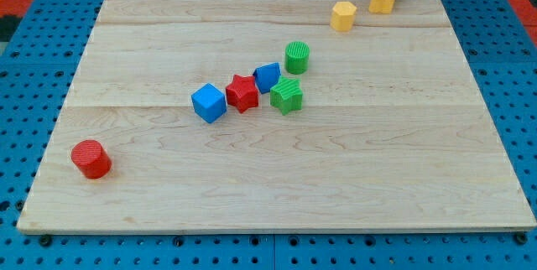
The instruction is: Move the yellow hexagon to the yellow heart
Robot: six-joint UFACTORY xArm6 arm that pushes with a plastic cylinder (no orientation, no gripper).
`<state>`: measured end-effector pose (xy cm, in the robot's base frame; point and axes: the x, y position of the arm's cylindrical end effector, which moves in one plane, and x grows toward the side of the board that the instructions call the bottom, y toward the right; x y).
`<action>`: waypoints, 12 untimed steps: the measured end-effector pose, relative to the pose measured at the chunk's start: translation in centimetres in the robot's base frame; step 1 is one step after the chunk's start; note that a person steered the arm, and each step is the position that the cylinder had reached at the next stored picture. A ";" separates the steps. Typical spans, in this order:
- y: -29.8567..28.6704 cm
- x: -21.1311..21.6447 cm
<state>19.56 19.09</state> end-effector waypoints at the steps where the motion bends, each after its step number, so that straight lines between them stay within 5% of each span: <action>1: -2.8 7.6; 2: -3.9 16.7; 3: -3.7 18.9; 6: -1.6 2.0; 8: -11.5 4.6; 9: -9.8 7.9; 12: -8.8 4.4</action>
<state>24.00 10.26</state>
